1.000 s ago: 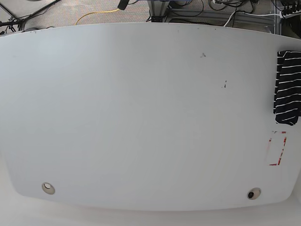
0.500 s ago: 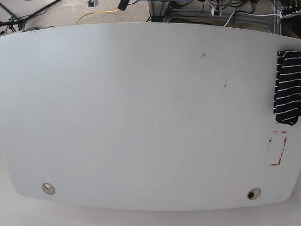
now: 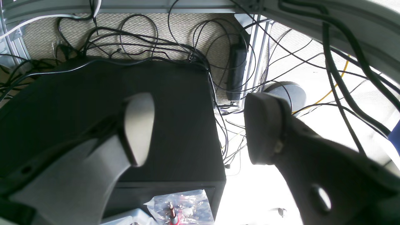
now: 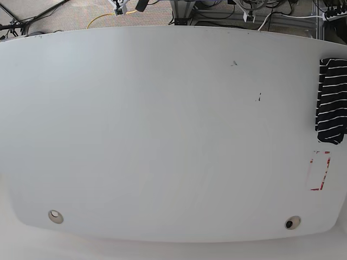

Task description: Fold the T-shirt properly

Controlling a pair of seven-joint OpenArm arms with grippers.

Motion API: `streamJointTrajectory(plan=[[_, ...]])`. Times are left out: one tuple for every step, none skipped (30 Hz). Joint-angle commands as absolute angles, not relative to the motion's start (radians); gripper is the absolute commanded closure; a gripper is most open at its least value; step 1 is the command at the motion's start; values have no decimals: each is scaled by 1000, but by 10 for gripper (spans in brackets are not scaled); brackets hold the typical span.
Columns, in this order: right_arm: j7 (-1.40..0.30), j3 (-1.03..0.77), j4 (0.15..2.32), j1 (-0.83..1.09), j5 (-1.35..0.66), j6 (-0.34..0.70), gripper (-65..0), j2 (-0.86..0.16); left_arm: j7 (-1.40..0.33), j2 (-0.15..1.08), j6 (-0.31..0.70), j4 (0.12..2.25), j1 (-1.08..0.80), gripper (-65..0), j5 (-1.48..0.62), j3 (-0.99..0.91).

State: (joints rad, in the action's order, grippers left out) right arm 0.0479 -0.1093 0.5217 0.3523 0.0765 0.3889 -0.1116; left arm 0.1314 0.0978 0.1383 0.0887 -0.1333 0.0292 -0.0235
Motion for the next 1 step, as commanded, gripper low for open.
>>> streamJointTrajectory(plan=[[51,-111,524,361,91,390,-108,-116,136,102,137,87,-140,-414,25,-27]])
